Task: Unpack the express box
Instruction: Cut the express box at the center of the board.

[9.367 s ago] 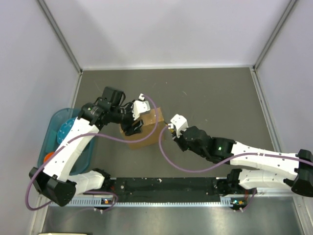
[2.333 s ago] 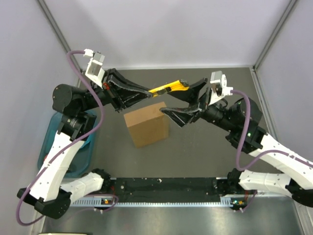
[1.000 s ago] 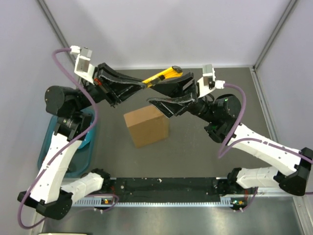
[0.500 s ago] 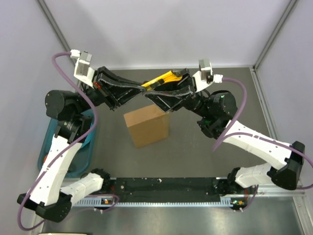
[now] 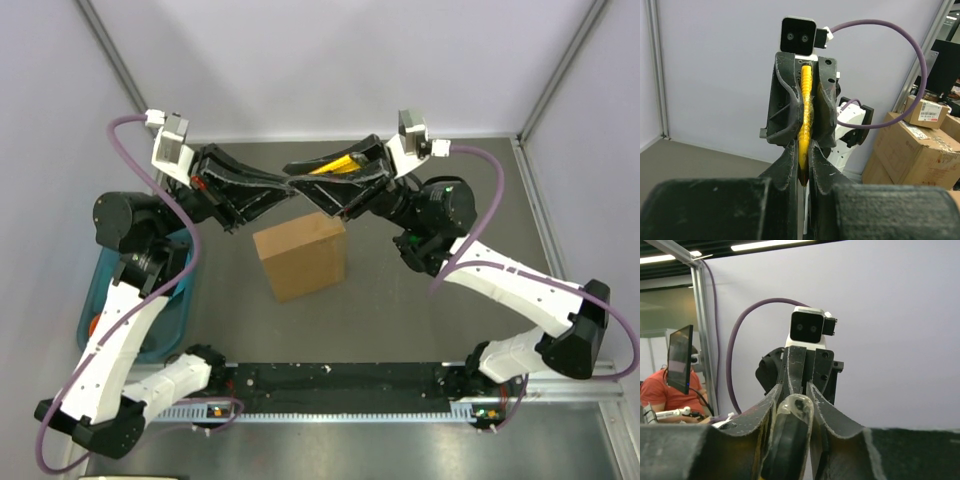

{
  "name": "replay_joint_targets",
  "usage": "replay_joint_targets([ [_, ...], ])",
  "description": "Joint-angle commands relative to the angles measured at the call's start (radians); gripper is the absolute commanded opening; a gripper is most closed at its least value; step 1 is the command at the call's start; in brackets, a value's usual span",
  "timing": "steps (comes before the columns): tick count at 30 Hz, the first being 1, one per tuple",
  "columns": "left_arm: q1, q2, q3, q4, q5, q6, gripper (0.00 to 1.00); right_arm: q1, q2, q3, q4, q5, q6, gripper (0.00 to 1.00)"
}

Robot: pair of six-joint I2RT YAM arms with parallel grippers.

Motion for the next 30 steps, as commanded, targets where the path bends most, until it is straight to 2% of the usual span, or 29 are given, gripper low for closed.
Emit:
replay_joint_targets([
  [1,0.001,-0.015,-0.014,0.034,0.007,0.006,0.0,-0.008,0.012,0.075,0.057,-0.054,0.043,0.22],
  [4,0.001,-0.015,-0.015,0.037,0.01,0.009,0.0,-0.006,0.018,0.084,0.034,-0.067,0.047,0.12],
  [6,0.001,-0.017,-0.014,0.039,0.009,0.009,0.0,-0.006,0.027,0.089,0.017,-0.073,0.051,0.01],
  [12,0.001,-0.014,0.012,-0.004,-0.002,0.046,0.0,-0.005,0.009,0.086,-0.009,-0.064,0.037,0.0],
  [14,0.005,-0.015,0.029,-0.044,-0.017,0.07,0.35,-0.006,-0.008,0.075,-0.049,-0.053,-0.004,0.0],
  [15,0.008,-0.018,0.034,-0.082,-0.019,0.081,0.45,-0.006,-0.034,0.07,-0.074,-0.028,-0.024,0.0],
  [18,0.017,-0.029,0.039,-0.165,-0.007,0.153,0.6,-0.006,-0.074,0.044,-0.172,0.015,-0.119,0.0],
  [19,0.02,-0.031,0.045,-0.205,-0.008,0.209,0.79,-0.006,-0.098,0.035,-0.193,0.025,-0.154,0.0],
  [21,0.026,-0.032,0.061,-0.263,-0.01,0.263,0.85,-0.008,-0.124,0.001,-0.23,0.056,-0.182,0.0],
  [23,0.034,-0.035,0.075,-0.338,-0.011,0.342,0.99,-0.011,-0.155,-0.025,-0.262,0.068,-0.213,0.0],
  [26,0.046,-0.032,0.127,-0.504,-0.054,0.476,0.99,-0.026,-0.199,-0.052,-0.282,0.099,-0.249,0.0],
  [30,0.049,-0.035,0.16,-0.728,-0.097,0.734,0.99,-0.028,-0.262,-0.059,-0.441,0.177,-0.384,0.0],
])
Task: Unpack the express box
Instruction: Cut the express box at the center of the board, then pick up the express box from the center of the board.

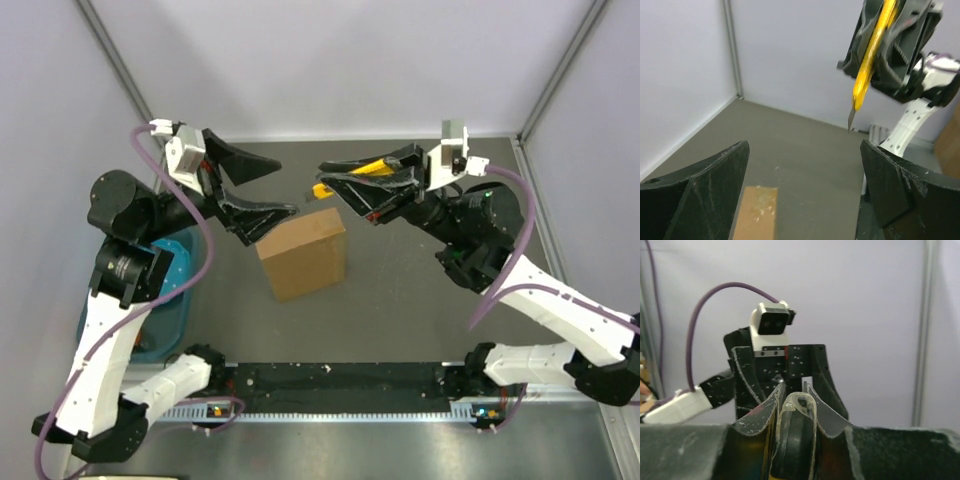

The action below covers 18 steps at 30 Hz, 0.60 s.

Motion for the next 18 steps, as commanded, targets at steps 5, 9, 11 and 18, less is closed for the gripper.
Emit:
replay_joint_targets([
  [5,0.005,0.042,0.048,-0.612,-0.098,0.788,0.99,-0.013,-0.144,-0.04,-0.276,0.22,-0.327,0.0],
  [9,0.001,0.14,0.084,-0.882,-0.187,1.035,0.99,-0.013,-0.196,-0.057,-0.342,0.273,-0.403,0.0],
  [11,-0.007,0.159,0.088,-0.907,-0.235,1.04,0.99,-0.013,-0.203,-0.064,-0.361,0.282,-0.416,0.0],
  [18,-0.049,0.206,0.09,-0.91,-0.321,1.012,0.99,-0.013,-0.22,-0.086,-0.364,0.285,-0.413,0.0],
])
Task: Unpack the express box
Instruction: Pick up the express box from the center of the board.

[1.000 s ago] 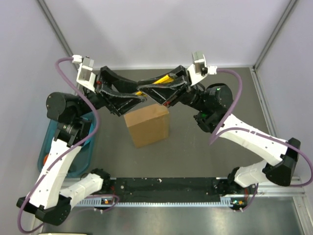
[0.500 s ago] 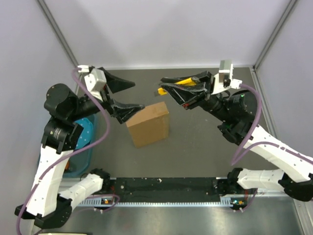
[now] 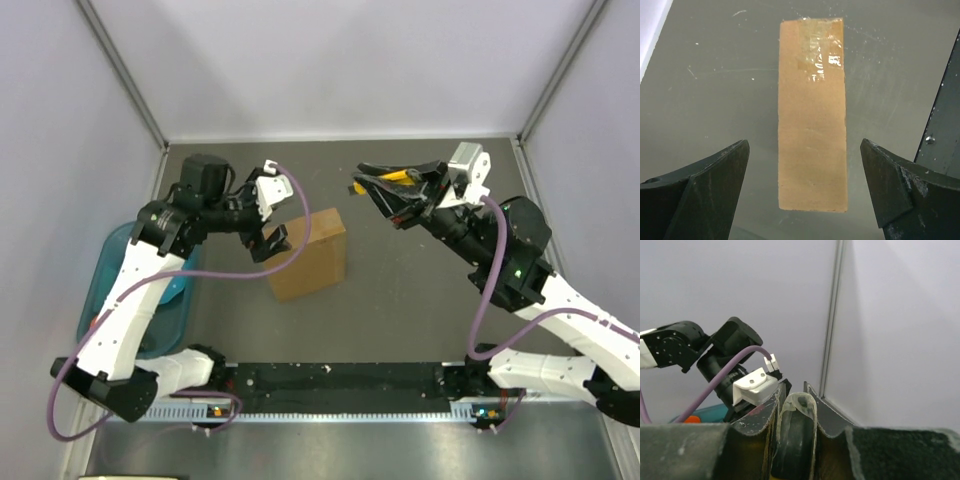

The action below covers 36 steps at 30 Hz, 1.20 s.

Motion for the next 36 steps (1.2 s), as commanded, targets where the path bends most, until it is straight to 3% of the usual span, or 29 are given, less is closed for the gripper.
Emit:
replay_joint_targets([
  [1,-0.018,-0.013,0.028,-0.046,-0.047,0.055,0.99,-0.008,-0.019,-0.003,-0.015,0.023,-0.026,0.0],
  [7,-0.041,-0.014,0.007,-0.063,-0.019,0.036,0.99,-0.008,-0.024,-0.01,-0.016,0.029,-0.025,0.0],
  [12,-0.049,-0.027,-0.085,0.014,-0.033,0.027,0.99,-0.008,-0.027,-0.01,-0.015,0.025,-0.019,0.0],
  [18,-0.049,-0.001,-0.073,0.089,-0.062,0.01,0.99,-0.008,-0.039,-0.01,-0.029,0.011,-0.006,0.0],
  [36,-0.097,0.17,-0.159,-0.008,-0.028,0.079,0.99,-0.008,-0.061,0.013,-0.119,0.054,-0.035,0.0],
])
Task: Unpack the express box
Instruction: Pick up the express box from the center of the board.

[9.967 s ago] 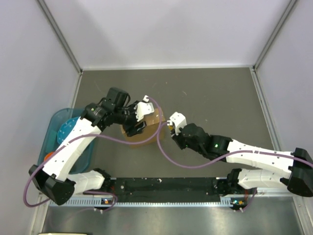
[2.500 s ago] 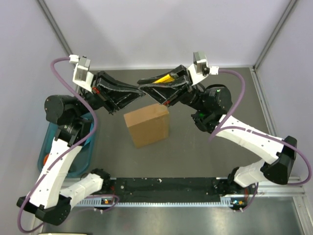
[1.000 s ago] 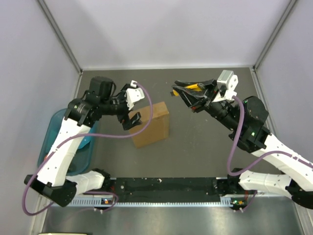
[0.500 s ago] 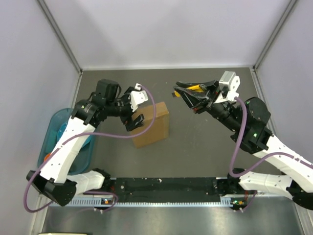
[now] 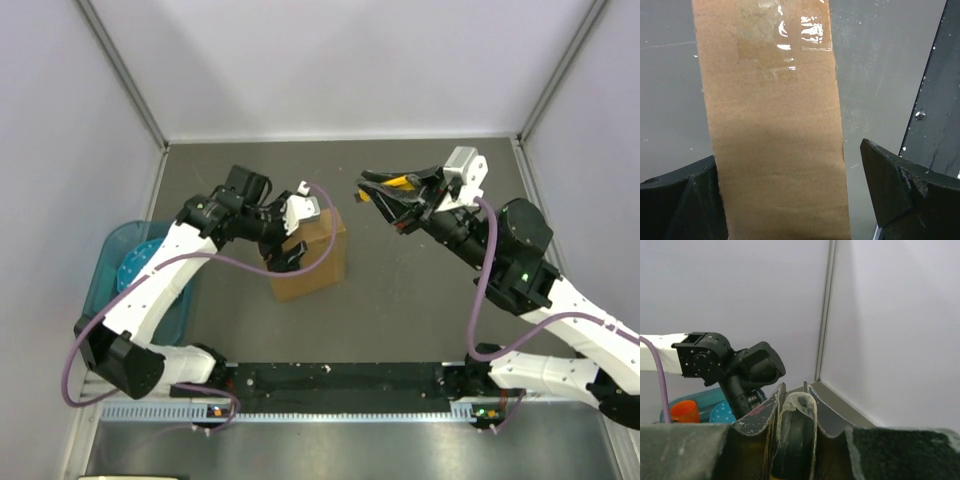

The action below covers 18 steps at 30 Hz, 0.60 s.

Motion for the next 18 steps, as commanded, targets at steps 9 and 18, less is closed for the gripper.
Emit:
replay_joint_targets([
  [9,-0.033,0.089,0.021,0.044,-0.084,0.008,0.38,-0.008,-0.055,0.082,-0.134,0.05,-0.044,0.0],
  [18,-0.052,0.057,0.231,0.251,0.044,-0.126,0.0,-0.008,0.011,0.31,-0.277,0.074,-0.139,0.0],
])
